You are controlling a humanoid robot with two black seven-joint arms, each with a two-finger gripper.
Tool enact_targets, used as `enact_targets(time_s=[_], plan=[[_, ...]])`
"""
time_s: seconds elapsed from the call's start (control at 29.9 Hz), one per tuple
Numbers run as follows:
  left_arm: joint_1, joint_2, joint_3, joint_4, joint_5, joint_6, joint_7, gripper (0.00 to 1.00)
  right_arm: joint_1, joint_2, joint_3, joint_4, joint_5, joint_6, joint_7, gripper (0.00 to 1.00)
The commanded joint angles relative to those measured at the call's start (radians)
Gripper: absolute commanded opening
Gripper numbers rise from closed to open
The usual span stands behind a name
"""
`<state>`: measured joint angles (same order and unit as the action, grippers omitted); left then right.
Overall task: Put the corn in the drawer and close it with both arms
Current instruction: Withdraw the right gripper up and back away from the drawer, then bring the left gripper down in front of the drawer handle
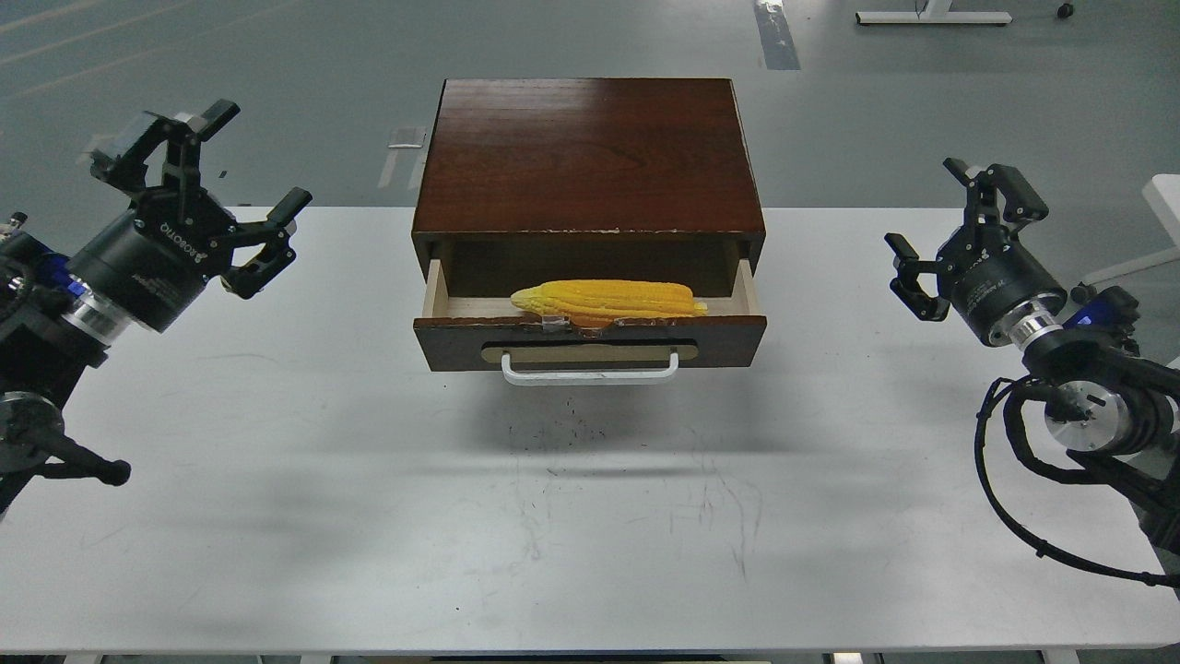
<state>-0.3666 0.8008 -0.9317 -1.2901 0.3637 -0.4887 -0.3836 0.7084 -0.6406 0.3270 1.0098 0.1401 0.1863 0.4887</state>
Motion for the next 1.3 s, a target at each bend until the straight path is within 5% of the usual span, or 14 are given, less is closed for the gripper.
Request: enact_targets(time_s=[0.0, 0.07, 0.27, 0.6, 0.73, 0.87, 1.27], plan=[[-0.012, 0.037, -0.016, -0.002, 0.119, 0.0, -0.018, 0.99, -0.003, 0.006, 0.003, -0.008, -0.002, 0.001, 0.0, 0.99], [-0.035, 0.101, -0.024, -0.043, 0.229, 0.0, -0.099, 0.99, -0.003, 0.006, 0.004, -0.013, -0.002, 0.001, 0.0, 0.99], [-0.141, 0.222, -0.022, -0.257, 0.496, 0.0, -0.105, 0.99, -0.004, 0.006, 0.0, -0.02, -0.002, 0.002, 0.0, 0.99], [-0.302, 0.163, 0.0, -0.475, 1.069, 0.0, -0.105, 0.93, -0.017, 0.002, 0.001, -0.02, -0.004, 0.001, 0.0, 0.99], [-0.37, 0.089, 0.071, -0.476, 1.169, 0.0, -0.105, 0.67, -0.021, -0.002, 0.001, -0.02, -0.004, 0.002, 0.0, 0.99], [-0.503, 0.068, 0.276, -0.474, 1.288, 0.0, -0.105, 0.01, -0.021, -0.005, 0.0, -0.022, -0.007, 0.002, 0.0, 0.99], [-0.578, -0.101, 0.448, -0.476, 1.571, 0.0, -0.105, 0.0, -0.032, -0.005, -0.003, -0.023, -0.013, 0.002, 0.0, 0.99]])
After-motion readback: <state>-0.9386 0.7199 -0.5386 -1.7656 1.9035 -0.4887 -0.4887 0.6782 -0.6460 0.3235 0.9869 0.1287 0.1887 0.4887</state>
